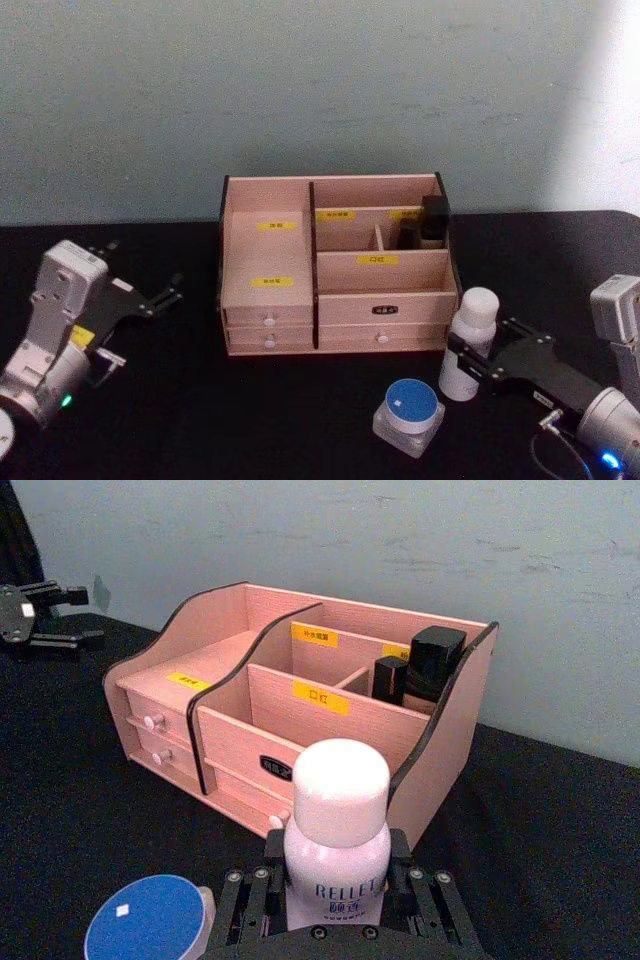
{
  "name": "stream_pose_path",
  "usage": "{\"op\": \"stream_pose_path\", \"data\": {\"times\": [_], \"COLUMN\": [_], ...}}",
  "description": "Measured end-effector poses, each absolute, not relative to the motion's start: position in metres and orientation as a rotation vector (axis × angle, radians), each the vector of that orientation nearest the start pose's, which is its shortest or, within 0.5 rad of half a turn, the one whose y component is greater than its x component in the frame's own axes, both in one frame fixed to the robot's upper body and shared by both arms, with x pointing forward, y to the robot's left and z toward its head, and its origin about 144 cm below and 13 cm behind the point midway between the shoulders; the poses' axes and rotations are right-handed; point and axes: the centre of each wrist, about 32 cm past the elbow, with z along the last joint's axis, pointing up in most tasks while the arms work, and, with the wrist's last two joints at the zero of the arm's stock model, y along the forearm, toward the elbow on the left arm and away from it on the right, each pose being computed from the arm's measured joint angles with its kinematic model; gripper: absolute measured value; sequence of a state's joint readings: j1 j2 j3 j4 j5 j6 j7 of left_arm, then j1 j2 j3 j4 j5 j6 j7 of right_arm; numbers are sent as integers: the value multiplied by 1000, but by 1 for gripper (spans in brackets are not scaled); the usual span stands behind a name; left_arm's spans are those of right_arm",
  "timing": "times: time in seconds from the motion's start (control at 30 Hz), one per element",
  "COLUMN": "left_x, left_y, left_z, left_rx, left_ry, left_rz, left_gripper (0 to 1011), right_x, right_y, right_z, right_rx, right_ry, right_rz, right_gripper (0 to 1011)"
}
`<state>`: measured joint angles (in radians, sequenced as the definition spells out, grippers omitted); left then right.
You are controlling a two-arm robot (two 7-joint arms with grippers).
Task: Pick up the facial cleanser and watermelon frost from the table and place them into the tiered storage box.
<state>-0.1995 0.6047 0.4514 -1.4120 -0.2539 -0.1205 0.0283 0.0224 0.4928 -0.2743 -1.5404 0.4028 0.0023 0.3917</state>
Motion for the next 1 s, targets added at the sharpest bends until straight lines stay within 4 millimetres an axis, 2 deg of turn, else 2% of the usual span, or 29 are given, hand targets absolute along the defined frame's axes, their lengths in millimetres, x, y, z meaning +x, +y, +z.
{"op": "stream_pose_path", "data": {"times": [0.4, 1.0], "left_x": [489, 489], "left_y": [310, 310], "left_z": [1140, 1140], "left_rx": [304, 304], "left_ry": [-285, -285], "left_rz": [1248, 1248], "left_gripper": [1002, 1001], "right_x": [451, 451], "right_y": [-298, -305], "right_z": [1142, 1195], "right_rx": [-137, -117], "right_ry": [51, -6], "right_rz": [-944, -921], "right_gripper": [589, 590]}}
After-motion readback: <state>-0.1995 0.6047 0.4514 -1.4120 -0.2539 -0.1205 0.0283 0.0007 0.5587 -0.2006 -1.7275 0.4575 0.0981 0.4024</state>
